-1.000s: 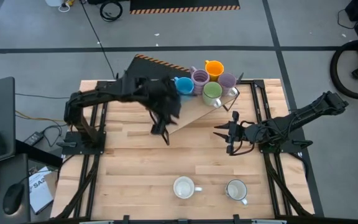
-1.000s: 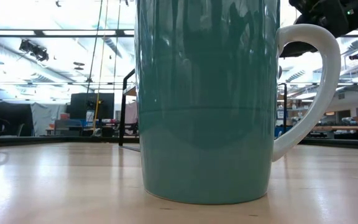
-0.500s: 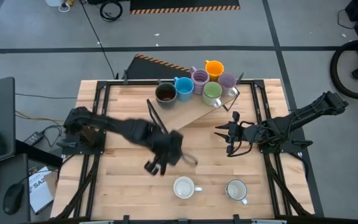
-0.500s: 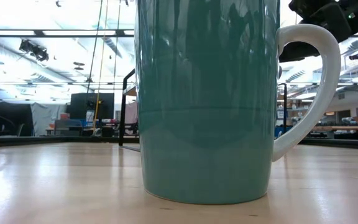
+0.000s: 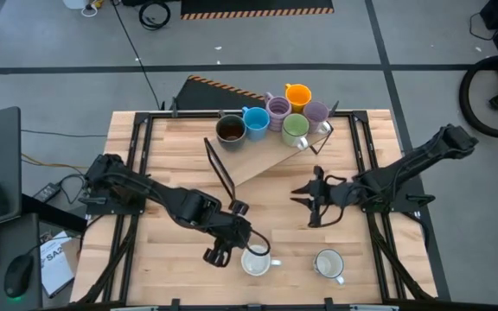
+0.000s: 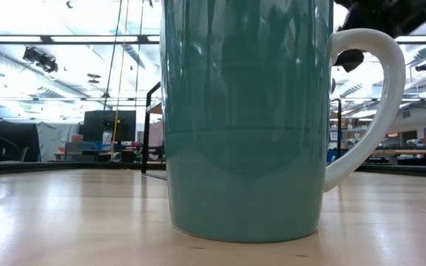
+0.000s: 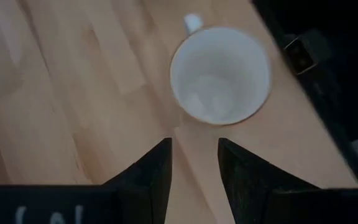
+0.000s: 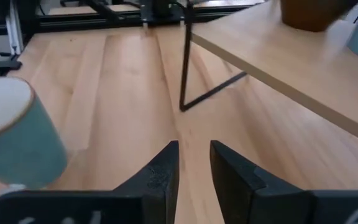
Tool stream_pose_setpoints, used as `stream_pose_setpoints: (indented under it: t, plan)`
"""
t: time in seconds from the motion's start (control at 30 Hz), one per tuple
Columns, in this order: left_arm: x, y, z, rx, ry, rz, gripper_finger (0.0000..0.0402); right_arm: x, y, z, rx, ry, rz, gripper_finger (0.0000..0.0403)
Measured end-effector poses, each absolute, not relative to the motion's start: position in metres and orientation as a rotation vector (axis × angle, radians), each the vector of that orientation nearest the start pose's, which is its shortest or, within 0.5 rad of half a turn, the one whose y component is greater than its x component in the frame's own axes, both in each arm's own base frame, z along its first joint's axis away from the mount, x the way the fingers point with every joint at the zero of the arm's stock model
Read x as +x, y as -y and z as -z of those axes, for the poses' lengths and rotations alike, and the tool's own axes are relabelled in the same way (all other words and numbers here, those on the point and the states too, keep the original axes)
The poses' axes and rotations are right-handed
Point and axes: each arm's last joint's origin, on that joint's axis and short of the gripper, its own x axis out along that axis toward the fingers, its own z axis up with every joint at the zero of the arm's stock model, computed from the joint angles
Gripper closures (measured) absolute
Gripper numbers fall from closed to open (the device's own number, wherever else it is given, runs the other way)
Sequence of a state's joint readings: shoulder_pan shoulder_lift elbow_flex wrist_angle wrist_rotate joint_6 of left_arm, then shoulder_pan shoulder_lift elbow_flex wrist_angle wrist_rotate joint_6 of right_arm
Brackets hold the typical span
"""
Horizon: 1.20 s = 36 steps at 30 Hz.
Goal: Place coffee mugs
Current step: Put the blue patterned mug on the shelf
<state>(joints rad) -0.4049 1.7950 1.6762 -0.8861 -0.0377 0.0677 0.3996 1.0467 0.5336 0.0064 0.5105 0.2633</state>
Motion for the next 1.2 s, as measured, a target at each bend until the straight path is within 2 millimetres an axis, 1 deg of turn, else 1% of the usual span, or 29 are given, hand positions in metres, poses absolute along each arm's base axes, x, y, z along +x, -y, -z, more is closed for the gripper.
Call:
stream_pose_setpoints:
  t: [0.1,0.23,0.37,0.57,0.63,0.7,0.87,1.07,1.2]
  plan:
    - [0.348,0.156,-0.295,0.328,-0.980,0.374,0.0265,0.214,-0.081,-0.224,0.042,-0.450,0.163,0.0310]
    - [0.341,0.170,-0.280,0.420,-0.968,0.387,0.0265,0.226,-0.099,-0.228,0.039,-0.523,0.135,0.0311]
    - [0.334,0.177,-0.275,0.480,-0.962,0.365,0.0265,0.234,-0.117,-0.236,0.044,-0.641,0.115,0.0311]
    - [0.326,0.183,-0.263,0.489,-0.899,0.393,0.0265,0.244,-0.142,-0.255,0.049,-0.837,0.071,0.0311]
    - [0.321,0.183,-0.256,0.495,-0.899,0.401,0.0265,0.244,-0.148,-0.260,0.009,-0.923,0.052,0.0310]
    - [0.316,0.184,-0.252,0.488,-0.875,0.397,0.0265,0.244,-0.156,-0.267,-0.014,-0.992,0.029,0.0305]
    - [0.302,0.179,-0.253,0.474,-0.840,0.340,0.0265,0.244,-0.171,-0.282,0.011,-1.158,-0.031,0.0281]
    - [0.286,0.166,-0.245,0.457,-0.793,0.258,0.0265,0.253,-0.197,-0.282,0.085,-1.354,-0.001,0.0247]
    - [0.278,0.161,-0.238,0.444,-0.747,0.254,0.0265,0.258,-0.215,-0.286,0.122,-1.409,0.005,0.0237]
